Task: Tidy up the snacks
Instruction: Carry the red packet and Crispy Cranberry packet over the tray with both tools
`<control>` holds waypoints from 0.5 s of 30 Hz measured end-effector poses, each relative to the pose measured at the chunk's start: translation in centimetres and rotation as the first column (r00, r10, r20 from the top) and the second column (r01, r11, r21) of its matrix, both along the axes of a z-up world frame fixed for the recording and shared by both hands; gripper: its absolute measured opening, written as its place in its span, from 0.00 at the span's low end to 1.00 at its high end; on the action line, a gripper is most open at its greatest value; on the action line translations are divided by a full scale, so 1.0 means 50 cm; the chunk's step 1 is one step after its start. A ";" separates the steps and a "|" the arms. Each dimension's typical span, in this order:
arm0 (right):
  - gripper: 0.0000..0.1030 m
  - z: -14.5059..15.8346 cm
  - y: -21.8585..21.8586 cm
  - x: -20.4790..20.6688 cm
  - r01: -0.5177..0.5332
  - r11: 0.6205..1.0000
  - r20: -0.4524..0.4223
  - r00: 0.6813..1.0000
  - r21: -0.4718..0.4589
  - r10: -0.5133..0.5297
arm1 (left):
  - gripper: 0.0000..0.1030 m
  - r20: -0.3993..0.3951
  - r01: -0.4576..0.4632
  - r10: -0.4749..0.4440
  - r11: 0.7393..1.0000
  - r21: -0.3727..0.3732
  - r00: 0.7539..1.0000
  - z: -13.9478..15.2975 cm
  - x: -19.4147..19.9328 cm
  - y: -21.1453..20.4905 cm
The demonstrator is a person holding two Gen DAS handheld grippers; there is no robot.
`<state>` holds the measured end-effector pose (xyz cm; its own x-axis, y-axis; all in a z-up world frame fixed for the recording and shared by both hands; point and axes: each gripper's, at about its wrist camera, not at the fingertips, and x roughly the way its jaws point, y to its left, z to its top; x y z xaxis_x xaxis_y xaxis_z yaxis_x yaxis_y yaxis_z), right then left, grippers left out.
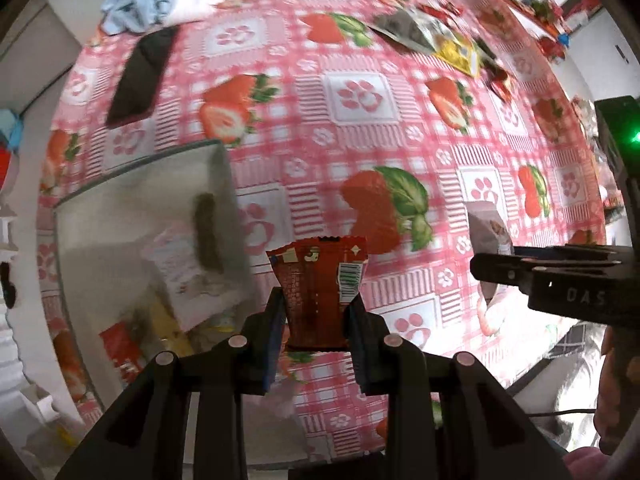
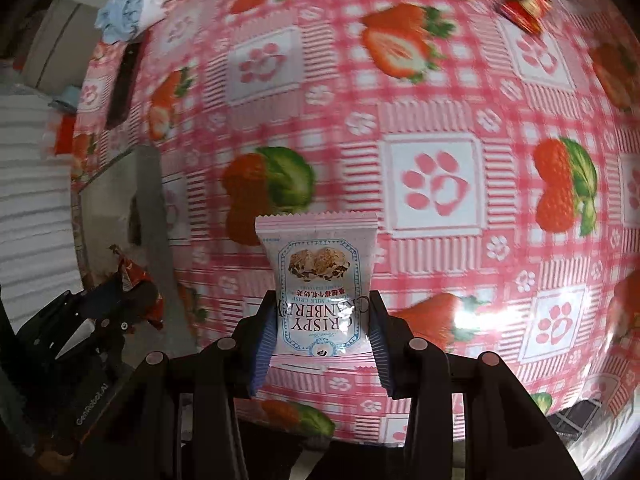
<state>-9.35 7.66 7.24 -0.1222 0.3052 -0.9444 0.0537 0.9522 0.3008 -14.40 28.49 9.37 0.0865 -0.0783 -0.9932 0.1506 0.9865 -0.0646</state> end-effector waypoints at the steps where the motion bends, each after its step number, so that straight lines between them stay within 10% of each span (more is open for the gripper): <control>1: 0.43 0.006 0.018 0.005 -0.013 1.000 0.004 1.000 0.005 0.013 | 0.31 0.005 -0.015 0.015 1.000 0.001 1.000 0.000 0.005 0.009; 15: 0.43 -0.006 0.257 -0.019 -0.252 0.967 0.048 0.967 0.043 0.250 | 0.31 0.002 -0.243 0.243 0.969 0.037 0.970 -0.035 -0.029 0.201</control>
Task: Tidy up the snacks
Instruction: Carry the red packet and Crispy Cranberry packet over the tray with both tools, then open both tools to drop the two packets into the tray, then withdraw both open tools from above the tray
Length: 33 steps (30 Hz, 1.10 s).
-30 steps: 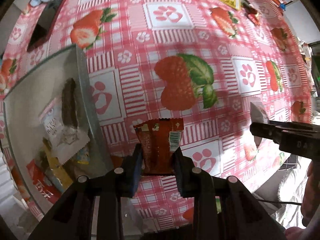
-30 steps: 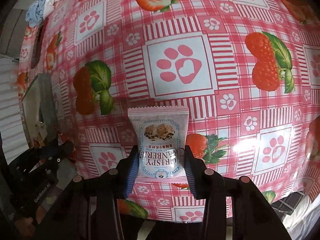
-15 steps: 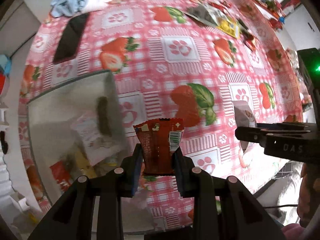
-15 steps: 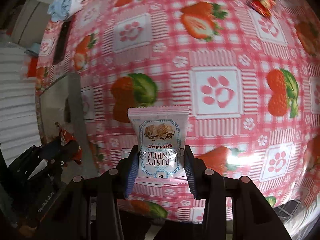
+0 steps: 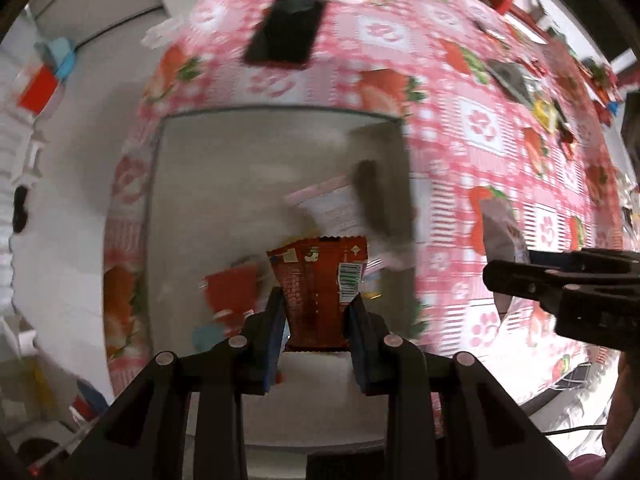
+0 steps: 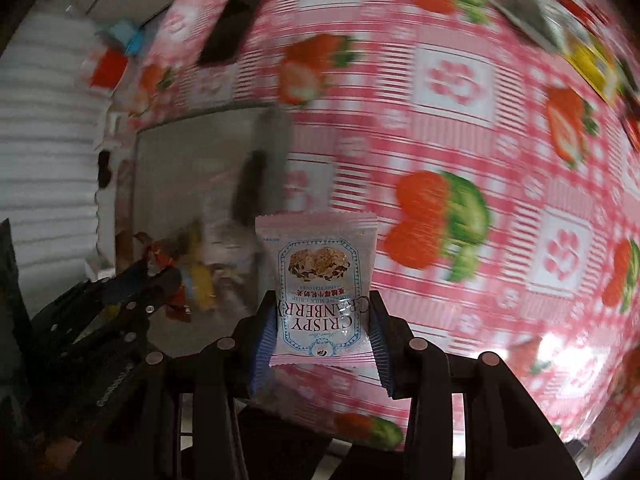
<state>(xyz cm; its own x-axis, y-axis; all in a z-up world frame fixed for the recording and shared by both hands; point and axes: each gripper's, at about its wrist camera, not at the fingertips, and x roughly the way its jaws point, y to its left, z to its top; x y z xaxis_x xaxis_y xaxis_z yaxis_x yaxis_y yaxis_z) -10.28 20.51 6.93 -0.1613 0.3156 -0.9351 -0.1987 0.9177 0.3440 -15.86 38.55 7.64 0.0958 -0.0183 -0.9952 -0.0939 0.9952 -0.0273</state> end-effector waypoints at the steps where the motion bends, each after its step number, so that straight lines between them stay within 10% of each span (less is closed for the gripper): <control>1: 0.43 0.001 0.028 0.000 -0.025 1.000 0.002 1.000 0.004 0.025 | 0.31 -0.006 -0.009 0.009 1.000 0.004 1.000 -0.004 -0.004 0.012; 7: 0.43 -0.007 0.144 -0.016 -0.154 0.988 -0.019 0.988 0.027 0.155 | 0.36 -0.047 -0.024 0.025 0.999 0.021 0.999 -0.027 -0.026 0.051; 12: 0.45 -0.036 0.202 -0.041 -0.237 0.971 -0.056 0.970 0.002 0.237 | 0.77 -0.037 -0.034 0.035 0.999 0.040 0.999 -0.029 -0.045 0.064; 22: 0.69 -0.039 0.219 -0.045 -0.275 0.960 -0.026 0.961 -0.058 0.274 | 0.83 -0.084 -0.034 0.035 0.999 0.016 0.996 -0.042 -0.045 0.065; 24: 0.99 -0.030 0.212 -0.047 -0.277 0.958 -0.009 0.961 -0.070 0.277 | 0.83 -0.090 -0.033 0.034 0.999 0.017 0.995 -0.045 -0.042 0.060; 33: 0.99 -0.005 0.200 -0.047 -0.281 0.954 0.050 0.956 -0.105 0.288 | 0.83 -0.053 -0.021 0.024 0.998 0.060 0.998 -0.030 -0.029 0.045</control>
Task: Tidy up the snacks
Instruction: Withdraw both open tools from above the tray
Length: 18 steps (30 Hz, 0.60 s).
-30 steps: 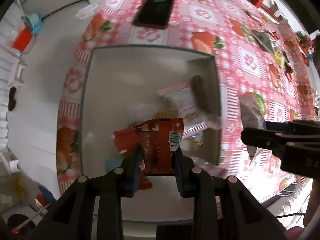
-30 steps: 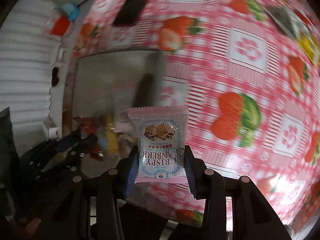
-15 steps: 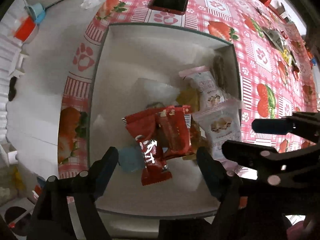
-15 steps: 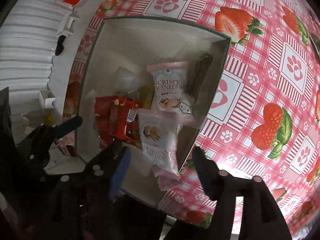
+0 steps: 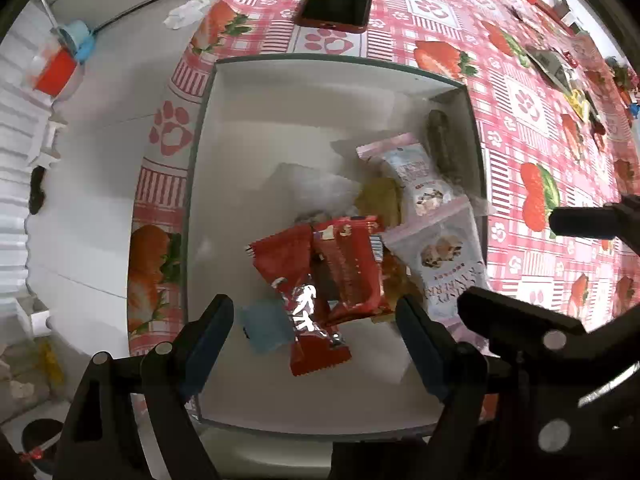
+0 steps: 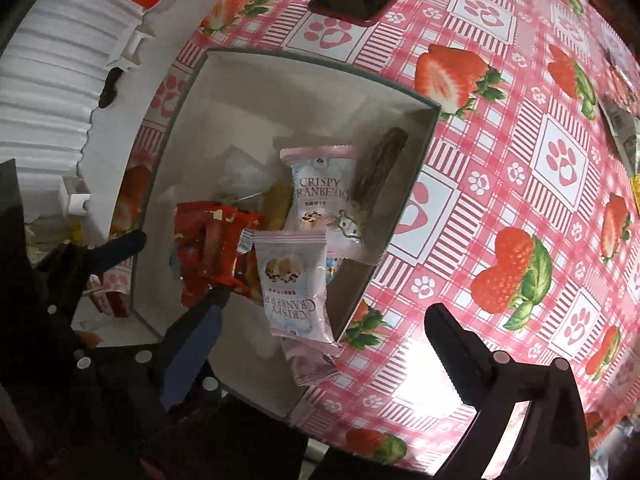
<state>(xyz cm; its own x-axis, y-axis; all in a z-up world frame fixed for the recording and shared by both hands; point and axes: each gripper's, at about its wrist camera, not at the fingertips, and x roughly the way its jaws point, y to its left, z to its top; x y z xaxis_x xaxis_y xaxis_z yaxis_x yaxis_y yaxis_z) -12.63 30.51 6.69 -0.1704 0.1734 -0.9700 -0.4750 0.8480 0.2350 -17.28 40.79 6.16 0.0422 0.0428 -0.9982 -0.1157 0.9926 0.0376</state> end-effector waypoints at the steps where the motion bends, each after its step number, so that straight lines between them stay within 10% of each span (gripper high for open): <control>1: 0.99 0.002 0.000 -0.001 0.000 1.000 0.004 1.000 -0.001 0.000 | 0.83 -0.002 0.000 0.000 1.000 0.002 1.000 0.001 0.001 0.000; 18: 0.99 0.006 -0.005 -0.008 0.003 1.000 0.011 1.000 -0.003 -0.003 | 0.83 -0.003 -0.021 0.021 1.000 -0.014 1.000 0.015 -0.026 0.016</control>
